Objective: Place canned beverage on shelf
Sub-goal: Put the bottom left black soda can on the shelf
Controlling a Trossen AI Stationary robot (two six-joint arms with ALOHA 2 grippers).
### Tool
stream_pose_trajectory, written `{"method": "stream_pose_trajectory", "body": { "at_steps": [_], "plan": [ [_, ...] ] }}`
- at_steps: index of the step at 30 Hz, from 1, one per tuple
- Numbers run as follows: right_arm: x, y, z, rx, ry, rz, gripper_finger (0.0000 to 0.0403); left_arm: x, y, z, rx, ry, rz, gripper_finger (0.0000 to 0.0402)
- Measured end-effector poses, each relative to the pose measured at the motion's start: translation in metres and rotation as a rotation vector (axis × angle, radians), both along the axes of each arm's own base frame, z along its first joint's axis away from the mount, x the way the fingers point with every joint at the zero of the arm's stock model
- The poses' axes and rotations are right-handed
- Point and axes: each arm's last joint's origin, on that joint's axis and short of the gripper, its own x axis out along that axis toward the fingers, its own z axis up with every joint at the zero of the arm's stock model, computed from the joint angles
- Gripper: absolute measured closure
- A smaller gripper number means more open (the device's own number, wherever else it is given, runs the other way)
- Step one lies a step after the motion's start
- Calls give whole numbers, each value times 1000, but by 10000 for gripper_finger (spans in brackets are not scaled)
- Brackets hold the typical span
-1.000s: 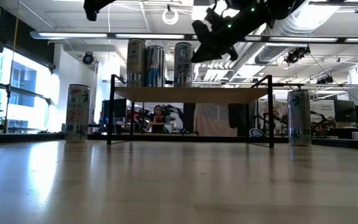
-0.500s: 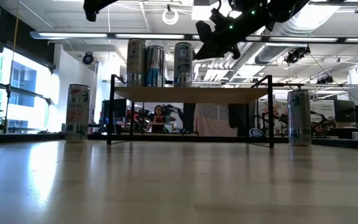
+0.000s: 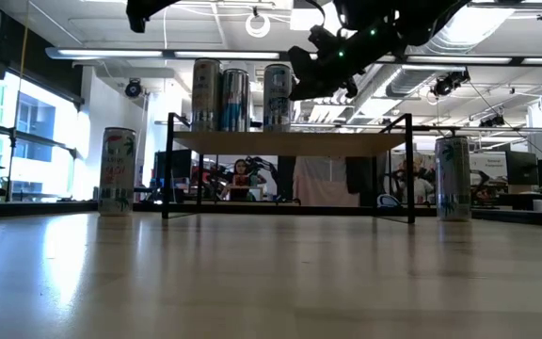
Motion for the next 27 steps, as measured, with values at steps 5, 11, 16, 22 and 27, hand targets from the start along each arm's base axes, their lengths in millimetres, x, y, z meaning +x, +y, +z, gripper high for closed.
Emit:
{"method": "stream_pose_trajectory", "body": {
  "at_steps": [5,11,16,22,27],
  "plan": [
    [1,-9,-7,33,-17,-3,403,0,0,0,0,0,0,87],
    [9,-12,-13,39,-55,19,403,0,0,0,2,1,1,87],
    [12,-13,-17,50,-67,15,403,0,0,0,12,3,7,87],
    [15,-14,-17,43,-104,13,403,0,1,0,31,8,27,87],
    [13,-18,-17,42,-106,2,403,0,1,0,31,8,27,87]
  ]
}}
